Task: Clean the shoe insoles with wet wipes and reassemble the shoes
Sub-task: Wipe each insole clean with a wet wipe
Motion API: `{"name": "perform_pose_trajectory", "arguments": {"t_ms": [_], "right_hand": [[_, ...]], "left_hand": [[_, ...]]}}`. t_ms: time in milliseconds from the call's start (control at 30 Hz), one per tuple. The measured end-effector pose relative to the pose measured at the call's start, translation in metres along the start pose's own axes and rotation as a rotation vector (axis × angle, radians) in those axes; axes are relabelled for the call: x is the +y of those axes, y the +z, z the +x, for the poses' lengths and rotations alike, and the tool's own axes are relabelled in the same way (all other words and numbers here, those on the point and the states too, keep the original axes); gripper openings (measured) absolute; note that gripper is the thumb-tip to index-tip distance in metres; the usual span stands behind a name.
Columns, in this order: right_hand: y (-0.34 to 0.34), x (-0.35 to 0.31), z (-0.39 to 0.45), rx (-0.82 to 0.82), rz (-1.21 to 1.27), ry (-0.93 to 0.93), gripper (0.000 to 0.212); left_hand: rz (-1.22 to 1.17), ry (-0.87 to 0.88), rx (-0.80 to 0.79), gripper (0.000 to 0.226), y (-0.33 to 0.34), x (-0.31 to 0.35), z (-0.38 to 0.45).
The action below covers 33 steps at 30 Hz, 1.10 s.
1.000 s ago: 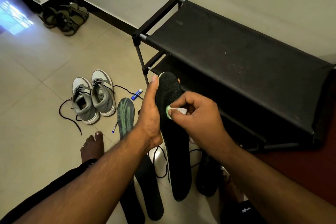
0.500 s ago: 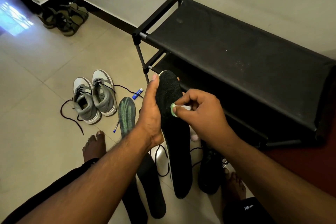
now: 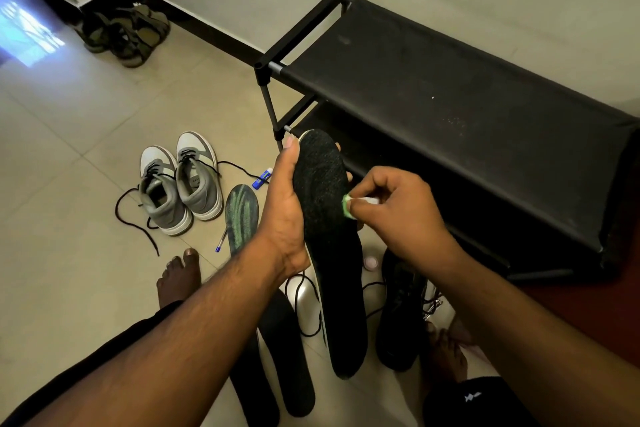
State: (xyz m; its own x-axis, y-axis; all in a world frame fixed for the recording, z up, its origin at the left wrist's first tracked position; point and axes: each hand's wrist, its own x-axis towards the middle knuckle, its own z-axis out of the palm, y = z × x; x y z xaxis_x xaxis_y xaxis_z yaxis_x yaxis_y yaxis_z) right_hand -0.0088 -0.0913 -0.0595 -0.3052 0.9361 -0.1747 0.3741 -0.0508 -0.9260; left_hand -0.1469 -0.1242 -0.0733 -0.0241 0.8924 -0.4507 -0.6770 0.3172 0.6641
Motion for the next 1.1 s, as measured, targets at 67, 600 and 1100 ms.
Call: {"name": "perform_pose_trajectory", "arguments": {"t_ms": [67,600,1100], "right_hand": [[-0.004,0.001,0.003,0.010,0.011,0.004,0.016],[0.015,-0.010,-0.014,-0.042,0.021,-0.062,0.014],[-0.005,0.000,0.008,0.115,0.012,-0.020,0.014]], "left_hand": [[0.015,-0.003,-0.006,0.068,0.000,0.000,0.000],[0.063,-0.103,-0.032,0.062,-0.001,-0.004,-0.002],[0.040,-0.161,-0.098,0.063,-0.002,-0.010,0.000]]}}
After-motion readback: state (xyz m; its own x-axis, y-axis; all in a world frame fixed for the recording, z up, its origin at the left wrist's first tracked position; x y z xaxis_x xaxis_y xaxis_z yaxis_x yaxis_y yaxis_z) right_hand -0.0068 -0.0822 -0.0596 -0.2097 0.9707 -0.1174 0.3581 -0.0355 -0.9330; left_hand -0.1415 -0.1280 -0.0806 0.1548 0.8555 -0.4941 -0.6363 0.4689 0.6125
